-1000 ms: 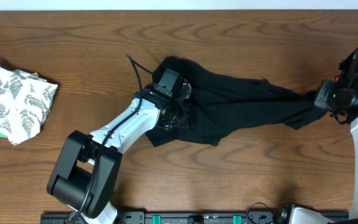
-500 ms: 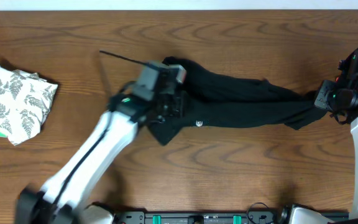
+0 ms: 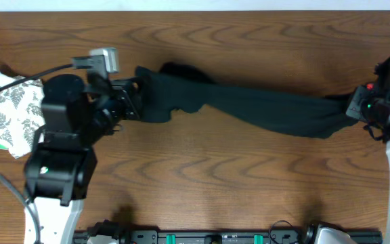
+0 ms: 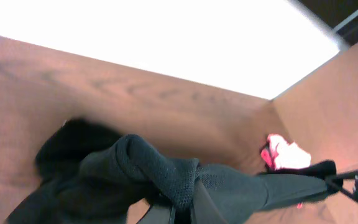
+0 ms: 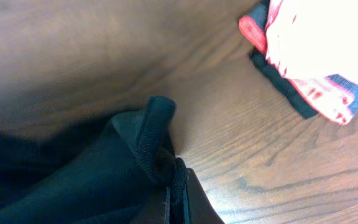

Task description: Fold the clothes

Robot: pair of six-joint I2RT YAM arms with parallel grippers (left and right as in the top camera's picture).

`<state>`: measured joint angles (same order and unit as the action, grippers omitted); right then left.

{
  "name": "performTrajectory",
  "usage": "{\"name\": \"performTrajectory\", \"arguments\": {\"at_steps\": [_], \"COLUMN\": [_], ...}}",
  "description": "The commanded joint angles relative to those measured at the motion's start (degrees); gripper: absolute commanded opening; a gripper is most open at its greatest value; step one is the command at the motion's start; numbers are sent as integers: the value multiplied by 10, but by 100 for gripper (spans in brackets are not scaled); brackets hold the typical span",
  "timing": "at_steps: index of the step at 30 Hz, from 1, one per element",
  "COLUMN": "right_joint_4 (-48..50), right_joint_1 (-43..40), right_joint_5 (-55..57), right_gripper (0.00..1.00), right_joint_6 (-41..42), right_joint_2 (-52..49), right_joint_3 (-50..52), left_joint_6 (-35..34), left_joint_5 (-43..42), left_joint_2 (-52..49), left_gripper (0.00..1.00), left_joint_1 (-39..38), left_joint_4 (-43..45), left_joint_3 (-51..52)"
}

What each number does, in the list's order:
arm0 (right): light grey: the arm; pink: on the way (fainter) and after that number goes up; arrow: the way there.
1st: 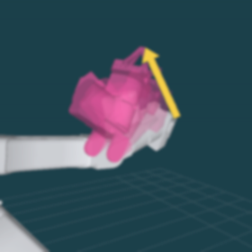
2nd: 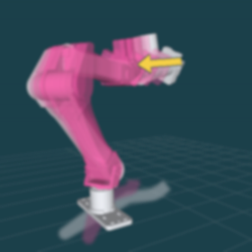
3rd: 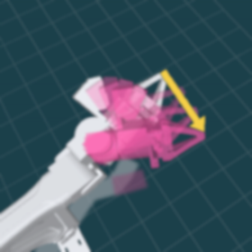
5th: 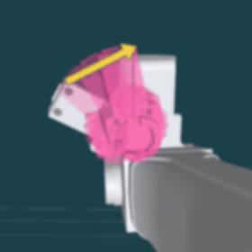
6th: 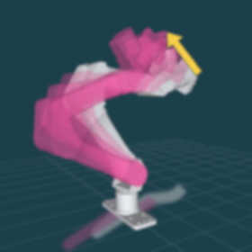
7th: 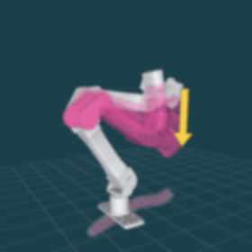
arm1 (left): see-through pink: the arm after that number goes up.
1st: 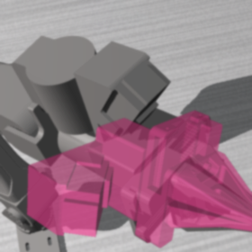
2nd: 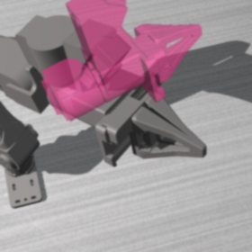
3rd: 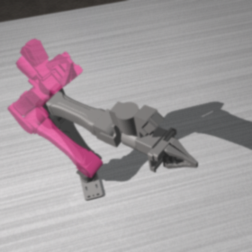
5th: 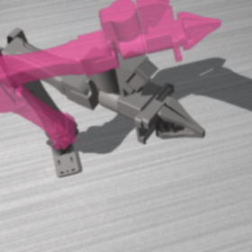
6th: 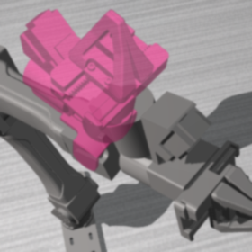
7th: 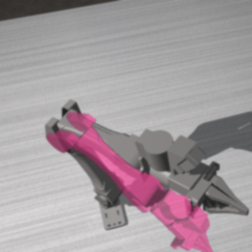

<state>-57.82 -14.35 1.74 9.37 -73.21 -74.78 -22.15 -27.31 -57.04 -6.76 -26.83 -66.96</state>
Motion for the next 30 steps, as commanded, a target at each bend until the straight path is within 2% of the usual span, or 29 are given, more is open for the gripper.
{"name": "performTrajectory", "arguments": {"at_steps": [1,10,20,25,30], "right_joint_4": [-7,-9,-14,-14,21], "right_joint_1": [-3,-3,-3,-3,-2], "right_joint_5": [12,12,9,-24,-52], "right_gripper": [1,1,1,1,1], "right_joint_6": [-12,-19,-22,-34,-57], "right_joint_2": [47,145,170,120,8], "right_joint_3": [-25,-35,-59,-59,-59], "left_joint_6": [-12,-42,-69,-69,-66], "left_joint_5": [-10,-42,-42,-36,-36], "left_joint_2": [19,76,130,76,-71], "left_gripper": [6,6,6,6,6], "left_joint_1": [10,10,10,10,10], "left_joint_4": [2,0,1,-3,40], "left_joint_3": [-38,-50,-50,-50,-50]}}
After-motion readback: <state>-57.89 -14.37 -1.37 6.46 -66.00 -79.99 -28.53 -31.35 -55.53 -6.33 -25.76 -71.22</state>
